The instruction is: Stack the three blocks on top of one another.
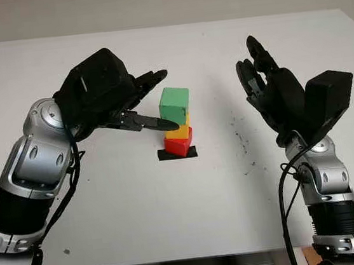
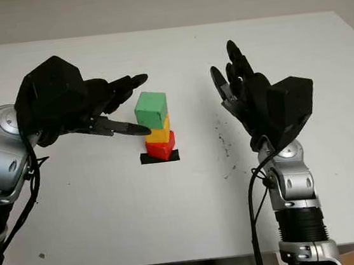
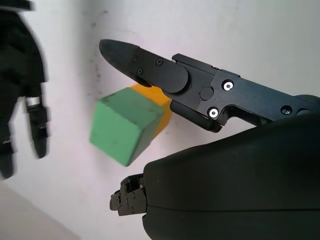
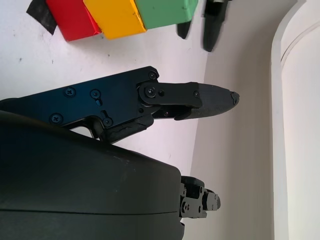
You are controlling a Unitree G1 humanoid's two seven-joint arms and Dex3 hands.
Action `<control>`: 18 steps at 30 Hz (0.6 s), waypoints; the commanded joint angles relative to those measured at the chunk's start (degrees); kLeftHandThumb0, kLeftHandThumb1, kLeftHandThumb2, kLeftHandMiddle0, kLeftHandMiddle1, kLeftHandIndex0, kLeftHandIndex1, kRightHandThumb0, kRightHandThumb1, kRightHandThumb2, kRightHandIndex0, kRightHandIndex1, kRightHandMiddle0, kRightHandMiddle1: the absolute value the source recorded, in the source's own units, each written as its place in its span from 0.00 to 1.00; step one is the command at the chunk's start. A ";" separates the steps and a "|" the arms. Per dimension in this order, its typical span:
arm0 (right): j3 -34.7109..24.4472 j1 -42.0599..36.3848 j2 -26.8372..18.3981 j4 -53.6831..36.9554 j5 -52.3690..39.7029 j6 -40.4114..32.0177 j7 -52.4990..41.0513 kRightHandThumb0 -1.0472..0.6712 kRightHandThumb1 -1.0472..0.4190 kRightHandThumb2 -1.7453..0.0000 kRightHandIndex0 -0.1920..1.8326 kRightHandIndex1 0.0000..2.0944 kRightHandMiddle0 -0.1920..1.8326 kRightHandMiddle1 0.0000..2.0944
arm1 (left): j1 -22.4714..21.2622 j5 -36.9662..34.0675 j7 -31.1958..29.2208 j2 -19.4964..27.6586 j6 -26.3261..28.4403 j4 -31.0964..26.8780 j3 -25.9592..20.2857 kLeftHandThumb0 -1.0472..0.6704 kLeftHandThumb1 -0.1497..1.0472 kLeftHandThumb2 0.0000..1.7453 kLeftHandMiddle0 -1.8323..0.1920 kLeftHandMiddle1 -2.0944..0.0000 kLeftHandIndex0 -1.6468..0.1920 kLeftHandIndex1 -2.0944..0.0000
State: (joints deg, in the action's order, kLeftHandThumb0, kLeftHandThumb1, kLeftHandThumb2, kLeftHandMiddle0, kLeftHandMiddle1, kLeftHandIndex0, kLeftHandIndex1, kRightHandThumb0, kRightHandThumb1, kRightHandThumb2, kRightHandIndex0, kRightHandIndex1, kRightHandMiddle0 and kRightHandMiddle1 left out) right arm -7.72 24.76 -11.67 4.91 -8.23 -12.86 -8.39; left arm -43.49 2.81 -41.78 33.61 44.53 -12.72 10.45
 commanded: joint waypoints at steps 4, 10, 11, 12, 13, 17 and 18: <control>-0.26 -0.50 1.89 0.58 -1.15 0.68 0.53 0.23 0.00 0.78 0.05 0.02 0.07 0.02 | 2.89 -3.80 5.85 -2.44 -0.59 -4.46 -8.48 0.10 0.96 0.04 1.00 1.00 1.00 1.00; 1.03 -0.11 1.73 2.49 0.47 3.87 0.15 0.21 0.00 0.78 0.05 0.02 0.07 0.02 | 6.98 -7.87 16.43 -8.84 -5.87 -3.61 -17.43 0.07 1.00 0.17 1.00 1.00 1.00 0.99; 1.03 -0.08 1.71 2.68 0.42 4.29 -0.13 0.21 0.00 0.78 0.04 0.02 0.07 0.03 | 7.80 -9.09 19.04 -11.07 -5.20 -4.02 -19.28 0.09 1.00 0.21 1.00 0.99 0.99 0.99; 0.99 -0.05 1.63 2.81 0.25 4.43 -0.56 0.21 0.00 0.79 0.04 0.02 0.08 0.03 | 8.53 -10.08 21.33 -13.05 -5.41 -4.05 -20.70 0.11 1.00 0.24 1.00 0.99 0.98 0.98; 0.89 -0.09 1.58 2.89 -0.07 4.63 -1.12 0.20 0.00 0.79 0.04 0.02 0.07 0.02 | 9.26 -10.81 22.99 -14.37 -5.81 -4.03 -21.63 0.13 1.00 0.27 1.00 0.99 0.98 0.98; 0.57 -0.35 1.70 2.81 -0.59 4.27 -1.78 0.20 0.00 0.79 0.03 0.02 0.06 0.02 | 11.56 -11.37 27.73 -17.70 -12.51 -0.35 -22.94 0.16 1.00 0.30 1.00 0.99 0.99 0.98; 0.55 -0.41 1.80 2.85 -0.66 4.26 -1.77 0.20 0.00 0.79 0.03 0.02 0.06 0.02 | 12.02 -11.27 28.68 -18.37 -14.76 1.14 -23.13 0.16 1.00 0.30 1.00 0.99 0.98 0.98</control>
State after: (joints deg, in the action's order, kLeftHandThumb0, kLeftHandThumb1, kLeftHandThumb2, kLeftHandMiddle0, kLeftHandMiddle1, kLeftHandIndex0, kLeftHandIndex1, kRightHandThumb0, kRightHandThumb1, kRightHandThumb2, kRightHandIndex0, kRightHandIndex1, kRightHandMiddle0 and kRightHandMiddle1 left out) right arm -7.01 24.50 -9.83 7.84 -8.74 -9.03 -10.09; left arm -32.00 -8.19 -13.94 16.00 31.74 -12.64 -12.02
